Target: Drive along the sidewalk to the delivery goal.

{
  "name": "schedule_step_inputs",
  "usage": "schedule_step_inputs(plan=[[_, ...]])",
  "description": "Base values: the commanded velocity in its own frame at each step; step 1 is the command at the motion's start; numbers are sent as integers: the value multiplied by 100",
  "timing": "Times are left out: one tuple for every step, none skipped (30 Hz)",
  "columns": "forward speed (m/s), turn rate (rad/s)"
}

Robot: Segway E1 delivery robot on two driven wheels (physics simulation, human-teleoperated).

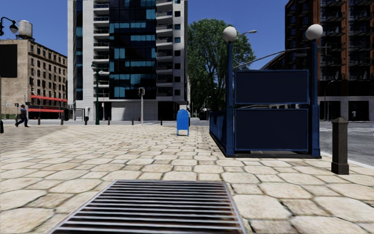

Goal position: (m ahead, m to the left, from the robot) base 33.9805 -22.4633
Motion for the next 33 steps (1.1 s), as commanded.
schedule_step_inputs(plan=[[200, -25], [200, -25], [200, -25], [200, -25], [200, -25], [200, -25], [200, -25], [200, -25], [200, -25], [200, -25], [200, -25], [200, -25], [200, -25], [200, -15], [200, 0], [200, 0], [200, 0], [200, 0], [200, 0], [200, 0], [200, 0], [200, 0], [200, 0], [200, 0], [200, 0], [200, 0], [200, 0], [200, 0], [200, 0], [200, 0], [200, 0], [200, 0], [200, 0]])
